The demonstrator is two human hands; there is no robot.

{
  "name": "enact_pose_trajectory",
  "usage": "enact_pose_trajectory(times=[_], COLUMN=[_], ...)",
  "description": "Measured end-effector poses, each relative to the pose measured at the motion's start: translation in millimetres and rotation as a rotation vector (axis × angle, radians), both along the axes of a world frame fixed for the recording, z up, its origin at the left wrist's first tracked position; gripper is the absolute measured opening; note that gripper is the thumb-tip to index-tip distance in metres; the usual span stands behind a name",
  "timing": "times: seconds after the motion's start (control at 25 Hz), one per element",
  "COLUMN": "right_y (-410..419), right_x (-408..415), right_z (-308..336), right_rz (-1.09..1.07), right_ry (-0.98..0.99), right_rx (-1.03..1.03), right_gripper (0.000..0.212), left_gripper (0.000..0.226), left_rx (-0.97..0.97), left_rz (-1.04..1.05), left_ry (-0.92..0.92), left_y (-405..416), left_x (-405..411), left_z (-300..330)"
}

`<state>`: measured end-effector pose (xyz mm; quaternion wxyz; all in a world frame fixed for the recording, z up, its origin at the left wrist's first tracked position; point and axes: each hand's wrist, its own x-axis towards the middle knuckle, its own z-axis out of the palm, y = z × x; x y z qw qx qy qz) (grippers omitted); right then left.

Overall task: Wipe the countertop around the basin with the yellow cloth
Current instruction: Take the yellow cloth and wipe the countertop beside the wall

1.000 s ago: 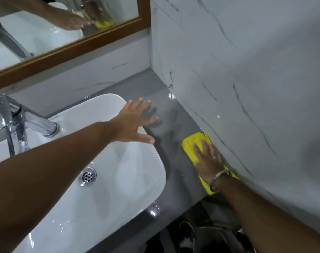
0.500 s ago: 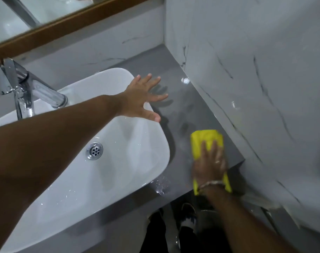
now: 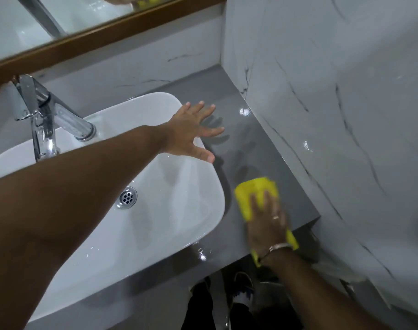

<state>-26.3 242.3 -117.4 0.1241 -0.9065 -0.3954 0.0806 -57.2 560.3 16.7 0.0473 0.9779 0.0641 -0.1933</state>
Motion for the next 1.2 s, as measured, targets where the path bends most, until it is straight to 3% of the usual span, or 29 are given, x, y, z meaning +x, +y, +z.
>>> enact_pose_trajectory(times=[0.12, 0.2, 0.28, 0.4, 0.48, 0.52, 0.64, 0.72, 0.76, 0.84, 0.92, 0.96, 1.0, 1.12, 1.2], right_y=[-8, -15, -26, -31, -13, -4, 1, 2, -2, -11, -2, 8, 16, 28, 48], right_x=[-71, -35, 20, 33, -28, -71, -142, -108, -84, -42, -57, -89, -129, -261, -289], right_z=[-5, -10, -9, 8, 18, 21, 18, 12, 13, -1, -6, -4, 0, 0, 13], right_rz=[0.528, 0.676, 0.501, 0.084, 0.081, 0.217, 0.745, 0.831, 0.776, 0.443, 0.172, 0.135, 0.218, 0.759, 0.917], right_ry=[0.007, -0.034, -0.121, -0.066, 0.024, 0.082, 0.107, -0.016, -0.059, -0.058, -0.007, 0.032, 0.074, 0.085, 0.156], right_rx=[0.013, 0.061, -0.026, -0.084, -0.041, -0.056, -0.065, -0.065, -0.090, -0.149, -0.179, -0.202, -0.183, -0.136, -0.085], right_gripper=[0.070, 0.071, 0.074, 0.066, 0.064, 0.066, 0.068, 0.068, 0.069, 0.067, 0.070, 0.072, 0.072, 0.072, 0.070], left_gripper=[0.104, 0.100, 0.093, 0.093, 0.097, 0.096, 0.088, 0.083, 0.080, 0.077, 0.079, 0.080, 0.081, 0.084, 0.087], left_rx=[0.069, 0.063, -0.045, -0.081, 0.002, 0.036, 0.122, 0.147, 0.149, 0.155, 0.157, 0.157, 0.161, 0.179, 0.184], left_rz=[0.094, 0.260, 0.397, 0.721, 0.959, 1.025, 0.978, 0.856, 0.794, 0.723, 0.717, 0.722, 0.724, 0.714, 0.718], left_ry=[-0.010, -0.168, -0.265, -0.216, -0.167, -0.139, -0.081, -0.077, -0.080, -0.081, -0.089, -0.084, -0.080, -0.081, -0.102], left_y=[-12, -45, -94, -139, -130, -122, -105, -97, -94, -93, -93, -92, -91, -91, -89], left_x=[-7, -39, -113, -257, -326, -352, -408, -424, -425, -423, -424, -425, -426, -426, -426], left_z=[8, 13, 12, 1, -2, -1, 2, 2, 2, 2, 3, 3, 3, 1, -2])
